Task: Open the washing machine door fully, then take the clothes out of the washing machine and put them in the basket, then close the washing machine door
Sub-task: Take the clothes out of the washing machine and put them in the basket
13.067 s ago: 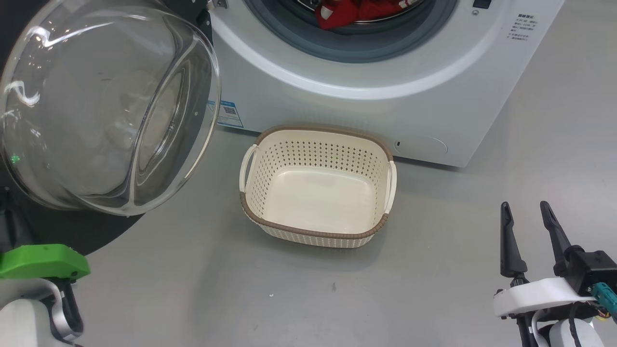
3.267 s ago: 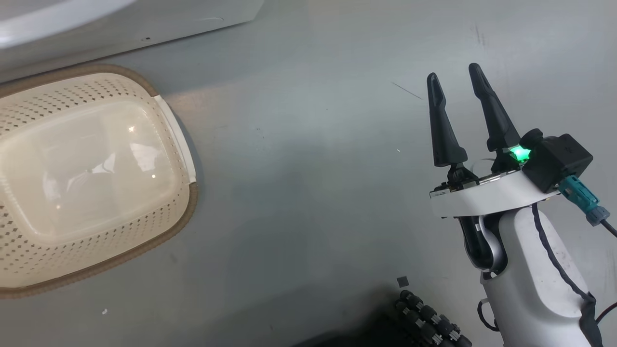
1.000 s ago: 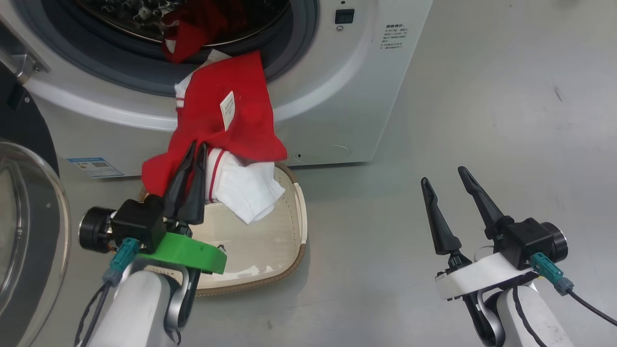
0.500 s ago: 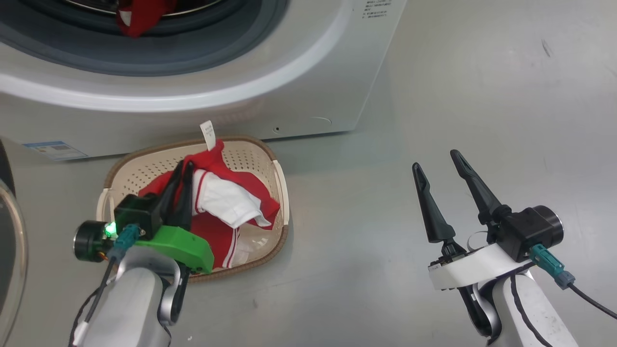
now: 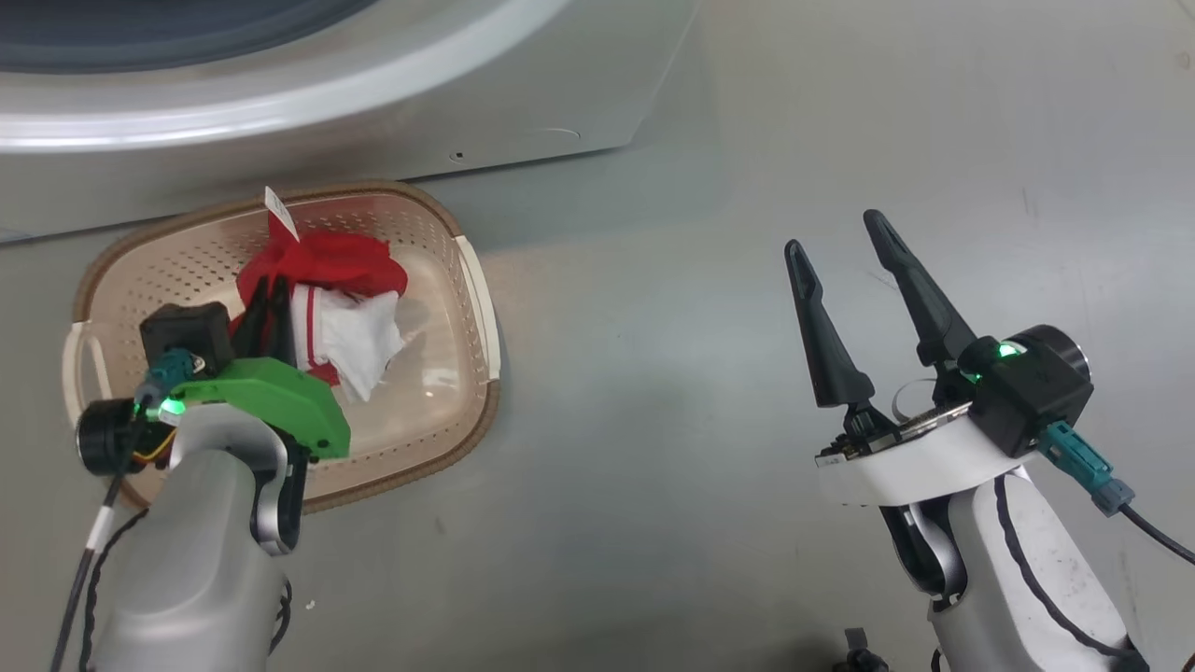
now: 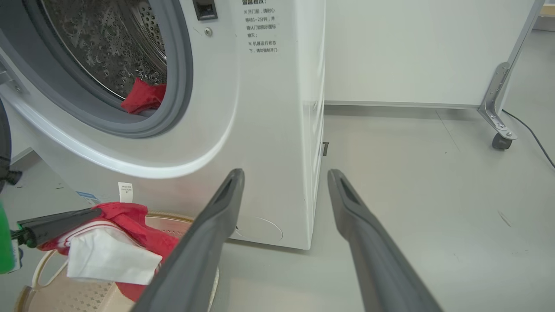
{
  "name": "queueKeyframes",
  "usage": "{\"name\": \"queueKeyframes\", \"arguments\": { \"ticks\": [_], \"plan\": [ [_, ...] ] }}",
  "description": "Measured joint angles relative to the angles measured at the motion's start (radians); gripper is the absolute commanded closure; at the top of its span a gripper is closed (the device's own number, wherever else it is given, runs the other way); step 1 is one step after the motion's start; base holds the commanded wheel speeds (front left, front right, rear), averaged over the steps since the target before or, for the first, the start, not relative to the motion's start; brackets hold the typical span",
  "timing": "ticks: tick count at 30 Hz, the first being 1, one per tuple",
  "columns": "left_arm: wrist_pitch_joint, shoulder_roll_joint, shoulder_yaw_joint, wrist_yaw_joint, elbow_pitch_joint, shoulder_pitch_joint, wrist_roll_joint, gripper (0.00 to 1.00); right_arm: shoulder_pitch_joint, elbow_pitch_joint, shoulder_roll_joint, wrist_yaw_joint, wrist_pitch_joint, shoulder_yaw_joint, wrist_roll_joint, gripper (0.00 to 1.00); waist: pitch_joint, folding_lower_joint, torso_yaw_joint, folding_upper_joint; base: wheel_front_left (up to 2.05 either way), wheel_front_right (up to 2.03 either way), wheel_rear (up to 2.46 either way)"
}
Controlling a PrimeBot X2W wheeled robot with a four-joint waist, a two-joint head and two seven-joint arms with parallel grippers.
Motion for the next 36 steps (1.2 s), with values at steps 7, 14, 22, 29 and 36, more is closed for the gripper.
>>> {"name": "queueKeyframes", "arguments": {
  "ticks": [7,14,22,29,36],
  "plan": [
    [0.001,0.000,0.020,-0.001,0.092,-0.116,-0.012,1.00,-0.060,-0.008,0.000,0.000,0.000,0.003,0.010,0.00,0.092,0.0002,-0.039,0.0000,0.00,0.00,0.00],
    [0.002,0.000,0.047,-0.001,0.202,-0.149,-0.026,0.61,-0.082,0.000,0.000,0.003,0.000,0.012,0.017,0.00,0.138,0.0002,-0.081,0.0000,0.00,0.00,0.00],
    [-0.044,-0.003,0.078,0.001,0.275,-0.198,-0.058,0.00,-0.083,0.017,0.000,0.008,0.000,0.006,0.021,0.00,0.145,0.0002,-0.095,0.0000,0.00,0.00,0.00],
    [-0.102,-0.010,0.078,0.001,0.307,-0.200,-0.055,0.00,-0.084,0.032,0.000,0.008,0.000,-0.006,0.023,0.00,0.119,0.0002,-0.082,0.0000,0.00,0.00,0.00],
    [-0.122,-0.028,0.062,-0.019,0.289,-0.200,-0.037,0.00,-0.084,0.057,0.000,0.008,0.000,-0.034,0.006,0.00,0.075,0.0001,-0.057,0.0000,0.00,0.00,0.00]
  ]
}}
